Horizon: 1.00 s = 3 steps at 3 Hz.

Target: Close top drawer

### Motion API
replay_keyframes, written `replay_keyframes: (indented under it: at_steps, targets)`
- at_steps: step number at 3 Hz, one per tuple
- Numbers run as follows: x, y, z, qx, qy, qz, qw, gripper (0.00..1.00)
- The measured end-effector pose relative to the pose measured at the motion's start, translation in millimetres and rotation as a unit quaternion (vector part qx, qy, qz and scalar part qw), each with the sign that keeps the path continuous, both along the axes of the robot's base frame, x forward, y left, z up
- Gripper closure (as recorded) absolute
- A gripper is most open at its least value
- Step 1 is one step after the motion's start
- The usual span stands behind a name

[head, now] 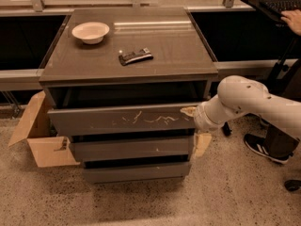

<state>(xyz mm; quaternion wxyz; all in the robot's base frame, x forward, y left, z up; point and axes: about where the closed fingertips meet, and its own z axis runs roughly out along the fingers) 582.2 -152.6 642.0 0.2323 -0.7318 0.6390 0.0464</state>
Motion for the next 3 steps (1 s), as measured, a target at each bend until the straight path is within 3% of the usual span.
replay_keyframes:
  at_steps: [1,3]
  targets:
    - [23.9,-6.0,-3.2,0.009,0.003,-0.001,1.0,0.0]
    - [28.4,-9.2,5.3,0.016,-0.004,0.006,0.9998,0.0]
